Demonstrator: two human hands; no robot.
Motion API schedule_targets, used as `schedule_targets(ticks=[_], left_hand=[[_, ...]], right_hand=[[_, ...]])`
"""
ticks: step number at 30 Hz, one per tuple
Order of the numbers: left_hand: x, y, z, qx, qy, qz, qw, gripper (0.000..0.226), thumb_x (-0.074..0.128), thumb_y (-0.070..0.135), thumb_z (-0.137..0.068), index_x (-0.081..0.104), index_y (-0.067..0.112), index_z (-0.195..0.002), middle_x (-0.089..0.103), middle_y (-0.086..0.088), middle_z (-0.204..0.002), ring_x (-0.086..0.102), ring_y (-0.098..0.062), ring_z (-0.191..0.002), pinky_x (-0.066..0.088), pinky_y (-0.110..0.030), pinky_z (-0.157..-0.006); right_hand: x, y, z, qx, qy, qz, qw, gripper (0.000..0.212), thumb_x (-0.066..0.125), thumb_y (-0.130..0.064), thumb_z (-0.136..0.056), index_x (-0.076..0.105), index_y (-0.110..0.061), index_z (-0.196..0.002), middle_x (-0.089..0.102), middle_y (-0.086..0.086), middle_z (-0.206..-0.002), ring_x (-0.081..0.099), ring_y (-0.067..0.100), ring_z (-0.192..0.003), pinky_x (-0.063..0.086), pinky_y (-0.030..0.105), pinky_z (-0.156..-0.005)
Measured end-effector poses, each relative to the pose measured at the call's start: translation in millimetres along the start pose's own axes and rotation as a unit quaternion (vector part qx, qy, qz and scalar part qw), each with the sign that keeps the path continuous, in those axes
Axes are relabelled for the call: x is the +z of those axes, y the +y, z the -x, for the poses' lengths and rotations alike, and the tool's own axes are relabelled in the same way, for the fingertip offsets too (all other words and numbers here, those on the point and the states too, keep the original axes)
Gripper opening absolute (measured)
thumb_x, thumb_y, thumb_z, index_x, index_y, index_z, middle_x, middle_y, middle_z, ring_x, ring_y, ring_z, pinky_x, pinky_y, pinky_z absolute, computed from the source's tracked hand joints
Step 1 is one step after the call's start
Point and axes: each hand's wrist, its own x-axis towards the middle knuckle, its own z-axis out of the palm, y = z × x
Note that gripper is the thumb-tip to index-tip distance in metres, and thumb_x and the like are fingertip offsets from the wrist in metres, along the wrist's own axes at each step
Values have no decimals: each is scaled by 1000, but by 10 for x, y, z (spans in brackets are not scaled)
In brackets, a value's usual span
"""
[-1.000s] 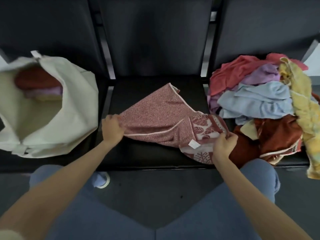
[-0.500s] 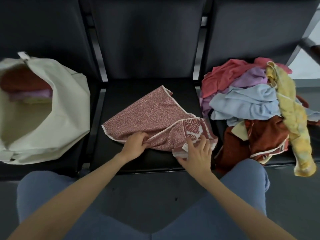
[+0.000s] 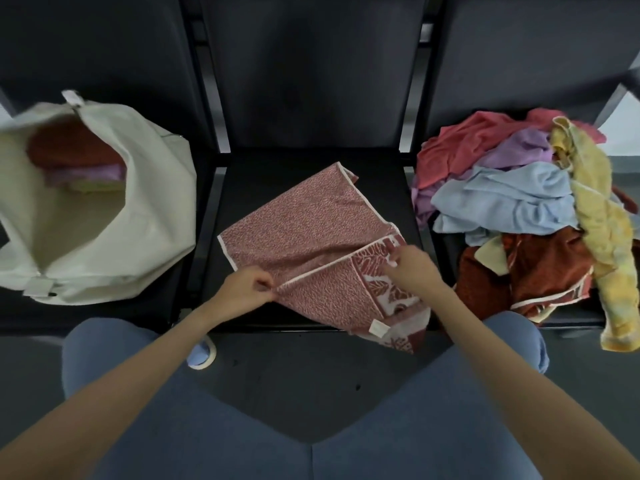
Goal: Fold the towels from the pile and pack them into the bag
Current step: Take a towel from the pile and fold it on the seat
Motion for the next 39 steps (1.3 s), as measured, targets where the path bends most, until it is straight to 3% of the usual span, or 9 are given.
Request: schedule_targets(ticks=[3, 8, 12, 16, 18, 24, 29, 34, 39], left_hand=[[-16, -109, -55, -24, -2, 12, 1000, 19, 78, 17, -76, 68, 32, -83, 63, 9, -89, 59, -7, -83, 41, -13, -72], [-220, -311, -518, -178, 245, 70, 950, 35, 67, 18, -83, 61, 5, -114, 61, -14, -111, 59, -25, -99, 44, -27, -78], [-387, -495, -861, -294, 221, 26, 929, 56, 64, 35, -84, 50, -1, -125, 52, -23, -125, 52, -37, -114, 48, -43, -93], [-437, -449, -1070, -302, 173, 52, 936, 34, 65, 33, -89, 56, 0, -93, 62, -17, -109, 59, -25, -81, 46, -30, -62], [-459, -307, -1152, -310, 167, 63, 934, 25, 55, 23, -95, 58, -2, -97, 61, -16, -108, 58, -23, -78, 44, -29, -64], [-496, 547, -1156, 2, 392, 39, 919, 15, 47, 6, -94, 57, 6, -106, 52, -13, -110, 47, -10, -87, 37, -12, -71], [-116, 837, -964, 239, 179, -96, 949, 19, 56, -1, -89, 62, 7, -105, 48, -7, -122, 52, -8, -94, 40, -9, -80], [343, 511, -865, 138, -54, -81, 986, 34, 55, -4, -81, 66, 15, -107, 46, 1, -119, 53, -15, -104, 40, -20, -86], [495, 573, -972, -9, 73, 119, 990, 23, 67, 9, -78, 62, 17, -99, 53, 1, -112, 59, -16, -103, 49, -30, -91]], right_hand=[[51, -43, -248, 26, 40, 23, 999, 35, 55, -14, -88, 48, -1, -120, 49, 24, -120, 48, 42, -115, 42, 44, -95], [248, -30, -406, 47, 30, 54, 997, 38, 50, -4, -86, 43, 0, -123, 47, 25, -124, 46, 43, -118, 39, 46, -96], [360, 52, -398, 62, 100, 108, 987, 34, 59, -7, -84, 48, -1, -116, 51, 23, -119, 50, 41, -112, 41, 45, -92], [376, 111, -407, 41, 114, 36, 992, 16, 66, -10, -83, 60, -4, -96, 64, 17, -101, 60, 36, -97, 46, 41, -82], [366, 101, -363, 4, 127, -36, 991, 10, 70, -10, -81, 63, -7, -88, 65, 13, -91, 62, 31, -86, 47, 36, -73], [245, 33, -164, -85, 119, -204, 968, 13, 69, -2, -81, 58, -9, -83, 62, 1, -77, 58, 13, -72, 42, 15, -61], [210, 86, -72, -124, 80, -228, 962, 17, 73, -4, -80, 58, -13, -83, 61, -5, -76, 56, 0, -70, 40, 5, -64], [231, 161, -30, -110, 47, -197, 973, 18, 66, -7, -85, 60, -11, -101, 63, 2, -86, 58, 15, -79, 39, 8, -64], [206, 178, 20, -104, 7, -231, 967, 20, 52, -7, -94, 53, -14, -113, 64, 23, -100, 60, 35, -90, 42, 26, -67]])
